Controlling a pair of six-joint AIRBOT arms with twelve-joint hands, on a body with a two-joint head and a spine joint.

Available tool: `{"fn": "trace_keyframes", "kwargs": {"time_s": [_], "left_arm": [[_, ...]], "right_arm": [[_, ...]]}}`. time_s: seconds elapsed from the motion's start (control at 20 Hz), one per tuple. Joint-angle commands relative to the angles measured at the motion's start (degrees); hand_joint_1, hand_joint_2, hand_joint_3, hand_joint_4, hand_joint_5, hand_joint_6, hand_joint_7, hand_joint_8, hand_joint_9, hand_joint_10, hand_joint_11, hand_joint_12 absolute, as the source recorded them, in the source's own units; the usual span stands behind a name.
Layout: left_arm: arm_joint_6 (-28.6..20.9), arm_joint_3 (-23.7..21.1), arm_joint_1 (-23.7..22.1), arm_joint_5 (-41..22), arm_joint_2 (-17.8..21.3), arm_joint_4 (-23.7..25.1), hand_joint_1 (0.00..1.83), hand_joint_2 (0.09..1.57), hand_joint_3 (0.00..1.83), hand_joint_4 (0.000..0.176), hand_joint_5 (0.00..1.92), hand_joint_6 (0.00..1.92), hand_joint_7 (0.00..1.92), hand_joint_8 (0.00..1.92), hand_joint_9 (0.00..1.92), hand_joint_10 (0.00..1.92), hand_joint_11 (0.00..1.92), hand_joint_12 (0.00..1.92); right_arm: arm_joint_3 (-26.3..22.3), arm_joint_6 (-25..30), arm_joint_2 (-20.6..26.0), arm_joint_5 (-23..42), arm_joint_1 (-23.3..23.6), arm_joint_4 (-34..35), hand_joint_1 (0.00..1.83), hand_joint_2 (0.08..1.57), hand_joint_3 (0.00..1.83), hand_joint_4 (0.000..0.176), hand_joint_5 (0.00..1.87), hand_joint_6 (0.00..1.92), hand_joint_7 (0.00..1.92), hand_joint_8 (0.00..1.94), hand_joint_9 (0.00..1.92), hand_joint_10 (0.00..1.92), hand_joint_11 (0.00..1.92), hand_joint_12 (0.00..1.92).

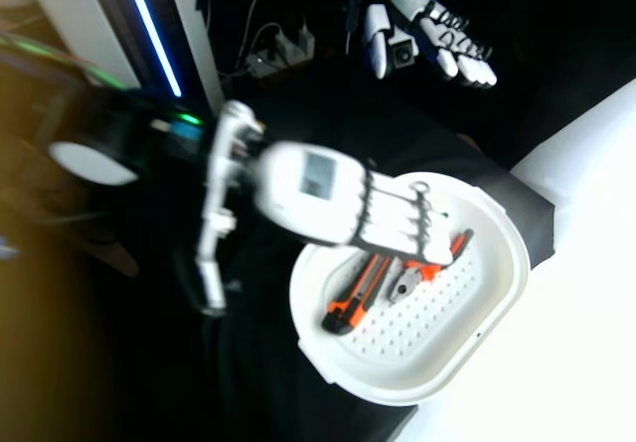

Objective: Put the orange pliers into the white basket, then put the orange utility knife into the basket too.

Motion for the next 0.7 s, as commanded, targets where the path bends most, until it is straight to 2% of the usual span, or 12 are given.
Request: {"fn": "trace_keyframes", "kwargs": {"time_s": [0.0,0.1,0.15,0.2,0.25,0.3,0.35,0.4,0.45,0.55,0.6,0.65], "left_arm": [[-0.33,-0.36,-0.17,-8.31,0.81,1.29,0.21,1.41,0.0,0.083,0.0,0.0,0.0,0.0,0.0,0.0,0.0,0.0],[-0.26,-1.56,0.98,-10.16,2.14,1.0,0.16,1.37,0.0,0.111,0.0,0.0,0.0,0.0,0.0,0.0,0.0,0.0],[-0.12,-2.09,1.8,-11.19,2.74,0.58,0.14,1.35,0.0,0.122,0.0,0.0,0.0,0.0,0.0,0.0,0.0,0.0],[-0.11,-2.42,2.56,-12.29,3.12,0.25,0.1,1.31,0.0,0.148,0.0,0.0,0.0,0.0,0.0,0.0,0.0,0.0],[-0.03,-3.1,3.57,-13.63,3.89,-0.27,0.06,1.28,0.0,0.166,0.0,0.0,0.0,0.0,0.0,0.0,0.0,0.0],[0.19,-3.66,4.37,-14.64,4.51,-0.83,0.06,1.28,0.0,0.166,0.0,0.0,0.0,0.0,0.0,0.0,0.0,0.0],[0.31,-4.28,5.25,-15.58,5.08,-1.53,0.04,1.26,0.0,0.154,0.0,0.0,0.0,0.0,0.0,0.0,0.0,0.0],[0.35,-4.74,6.34,-16.6,5.63,-1.98,0.04,1.24,0.0,0.167,0.0,0.0,0.0,0.0,0.0,0.0,0.0,0.0],[0.36,-5.18,7.4,-18.12,6.17,-2.35,0.02,1.25,0.0,0.148,0.0,0.0,0.0,0.0,0.0,0.0,0.0,0.0],[0.37,-5.54,8.12,-19.96,6.59,-2.51,0.04,1.22,0.0,0.148,0.0,0.0,0.0,0.0,0.0,0.0,0.0,0.0],[0.43,-5.72,8.17,-20.74,6.7,-2.49,0.07,1.19,0.0,0.159,0.0,0.0,0.0,0.0,0.0,0.0,0.0,0.0],[0.46,-5.84,8.19,-21.13,6.83,-2.41,0.05,1.18,0.0,0.152,0.0,0.0,0.0,0.0,0.0,0.0,0.0,0.0]], "right_arm": [[-1.97,-0.09,1.88,11.95,0.62,-0.56,0.24,1.1,0.0,0.043,0.0,0.0,0.0,0.0,0.0,0.0,0.0,0.0],[-7.92,-0.09,8.06,18.21,-2.77,-1.2,0.12,1.08,0.0,0.077,0.0,0.0,0.0,0.0,0.0,0.0,0.0,0.0],[-10.68,-0.09,10.68,21.55,-5.05,-1.22,0.03,1.07,0.0,0.111,0.0,0.0,0.0,0.0,0.0,0.0,0.0,0.0],[-12.53,-0.09,12.8,24.2,-7.19,-1.06,0.0,1.06,0.0,0.128,0.0,0.0,0.0,0.0,0.0,0.0,0.0,0.0],[-14.93,-0.09,15.63,28.31,-10.15,0.06,0.0,1.06,0.0,0.111,0.0,0.0,0.0,0.0,0.0,0.0,0.0,0.0],[-16.76,-0.09,17.65,31.84,-12.4,1.28,0.0,1.06,0.0,0.111,0.0,0.0,0.0,0.0,0.0,0.0,0.0,0.0],[-18.39,-0.09,19.35,35.3,-14.74,2.19,0.0,1.06,0.0,0.09,0.0,0.0,0.0,0.0,0.0,0.0,0.0,0.0],[-19.9,-0.09,20.94,38.75,-17.16,3.13,0.0,1.07,0.0,0.067,0.0,0.0,0.0,0.0,0.0,0.0,0.0,0.0],[-21.65,-0.1,23.03,41.95,-19.32,3.88,0.0,1.07,0.0,0.111,0.0,0.0,0.0,0.0,0.0,0.0,0.02,0.01],[-24.02,-0.1,25.76,45.81,-22.02,4.88,0.0,1.06,0.0,0.169,0.0,0.0,0.0,0.0,0.0,0.0,0.0,0.0],[-25.25,-0.1,27.37,48.82,-23.97,5.62,0.01,1.06,0.0,0.163,0.0,0.0,0.0,0.0,0.0,0.0,0.0,0.0],[-25.88,-0.1,27.99,51.24,-25.2,6.33,0.04,1.06,0.0,0.151,0.0,0.0,0.0,0.0,0.0,0.0,0.0,0.0]]}}
